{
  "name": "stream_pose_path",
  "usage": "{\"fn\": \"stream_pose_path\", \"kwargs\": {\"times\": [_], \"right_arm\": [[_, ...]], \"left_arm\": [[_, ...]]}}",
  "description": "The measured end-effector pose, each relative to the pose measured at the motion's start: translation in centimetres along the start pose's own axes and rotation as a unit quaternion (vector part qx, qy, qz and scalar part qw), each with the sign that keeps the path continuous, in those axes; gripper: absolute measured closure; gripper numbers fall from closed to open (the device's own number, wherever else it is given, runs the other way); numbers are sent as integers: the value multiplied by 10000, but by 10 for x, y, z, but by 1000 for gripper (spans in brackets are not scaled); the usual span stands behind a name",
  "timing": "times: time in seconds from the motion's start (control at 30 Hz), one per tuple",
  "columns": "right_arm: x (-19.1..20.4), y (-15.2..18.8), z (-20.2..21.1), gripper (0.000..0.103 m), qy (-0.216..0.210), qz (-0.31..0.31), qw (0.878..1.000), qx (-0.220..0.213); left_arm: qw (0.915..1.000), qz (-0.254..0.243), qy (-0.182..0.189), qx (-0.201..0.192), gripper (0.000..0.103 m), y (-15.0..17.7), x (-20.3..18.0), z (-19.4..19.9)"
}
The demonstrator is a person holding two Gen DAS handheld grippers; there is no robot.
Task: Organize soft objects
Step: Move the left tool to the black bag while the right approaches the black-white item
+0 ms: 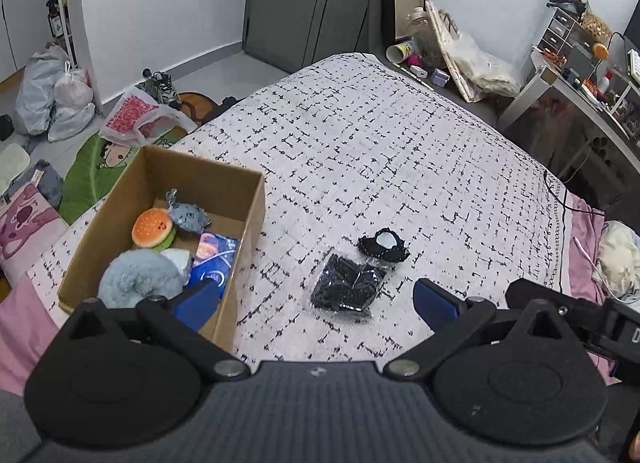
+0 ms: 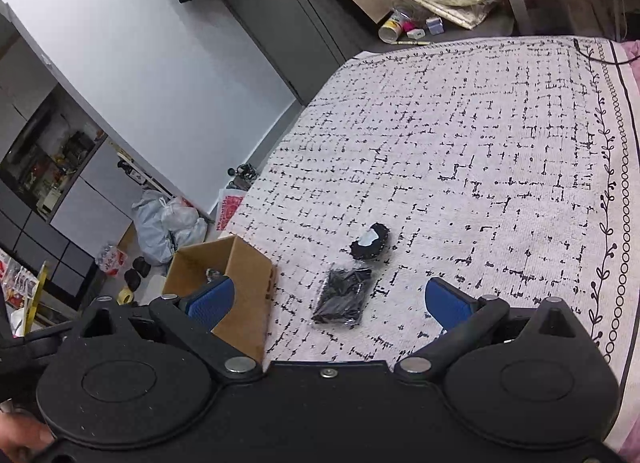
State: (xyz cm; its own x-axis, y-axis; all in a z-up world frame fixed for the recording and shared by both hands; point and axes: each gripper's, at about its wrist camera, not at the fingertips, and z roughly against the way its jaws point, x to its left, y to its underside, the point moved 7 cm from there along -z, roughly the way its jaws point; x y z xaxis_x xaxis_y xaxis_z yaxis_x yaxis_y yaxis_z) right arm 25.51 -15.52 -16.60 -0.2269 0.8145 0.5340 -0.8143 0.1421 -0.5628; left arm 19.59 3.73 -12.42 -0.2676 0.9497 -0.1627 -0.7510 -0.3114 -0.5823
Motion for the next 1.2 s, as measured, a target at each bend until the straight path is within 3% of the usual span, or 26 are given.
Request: {"fn": "stream_pose_path", "kwargs": {"times": [0.47,0.77,1.2], "right_arm": [[-44,-8,-50,3,-130,-736,9970,211],[-65,-18,-87,17,-198,-1119,9925,451],[-69,-15,-124,18,-140,-1150,9901,797]], "left_arm": [[9998,26,126,174,4,-5,-22,-54],[9977,312,84,588,16,5,-26,-104],[9926,258,118,1179,18,28,-34,-167]]}}
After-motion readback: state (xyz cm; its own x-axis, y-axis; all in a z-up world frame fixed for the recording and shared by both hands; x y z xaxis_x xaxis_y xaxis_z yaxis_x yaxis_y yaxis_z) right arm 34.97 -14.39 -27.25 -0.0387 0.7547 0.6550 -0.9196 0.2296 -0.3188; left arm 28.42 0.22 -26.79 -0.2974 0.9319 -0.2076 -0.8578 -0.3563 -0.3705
